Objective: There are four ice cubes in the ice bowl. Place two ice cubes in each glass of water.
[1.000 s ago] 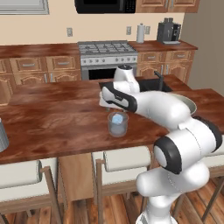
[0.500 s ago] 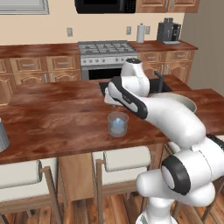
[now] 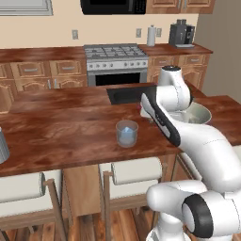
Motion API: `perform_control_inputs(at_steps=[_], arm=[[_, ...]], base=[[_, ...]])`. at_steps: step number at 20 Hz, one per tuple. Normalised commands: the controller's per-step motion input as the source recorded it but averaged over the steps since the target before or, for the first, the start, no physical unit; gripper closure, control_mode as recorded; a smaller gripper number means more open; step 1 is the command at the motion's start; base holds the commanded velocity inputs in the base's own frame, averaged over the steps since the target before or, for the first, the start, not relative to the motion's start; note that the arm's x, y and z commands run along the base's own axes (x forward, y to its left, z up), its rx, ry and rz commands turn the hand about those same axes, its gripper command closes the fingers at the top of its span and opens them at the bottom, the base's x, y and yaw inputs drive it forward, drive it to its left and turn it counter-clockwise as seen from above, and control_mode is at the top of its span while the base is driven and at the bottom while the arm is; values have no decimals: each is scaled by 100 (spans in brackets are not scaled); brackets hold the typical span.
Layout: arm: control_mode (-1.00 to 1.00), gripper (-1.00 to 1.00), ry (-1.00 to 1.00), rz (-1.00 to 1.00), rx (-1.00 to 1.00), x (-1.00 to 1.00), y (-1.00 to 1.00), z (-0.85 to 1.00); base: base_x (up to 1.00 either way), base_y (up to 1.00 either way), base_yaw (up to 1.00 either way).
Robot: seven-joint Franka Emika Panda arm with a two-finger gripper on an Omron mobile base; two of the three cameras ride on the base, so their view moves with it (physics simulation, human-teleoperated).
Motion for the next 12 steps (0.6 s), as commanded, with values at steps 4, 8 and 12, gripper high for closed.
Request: perform_control_inputs(at_steps=[4, 8, 12], arm=[[-100, -100, 22, -11, -14, 0, -83, 25], [-100, -100, 10, -3, 5, 4, -92, 8], [-100, -100, -2, 0, 30, 0, -94, 0]], base=[[0, 0, 0], [0, 0, 0], [0, 0, 0]])
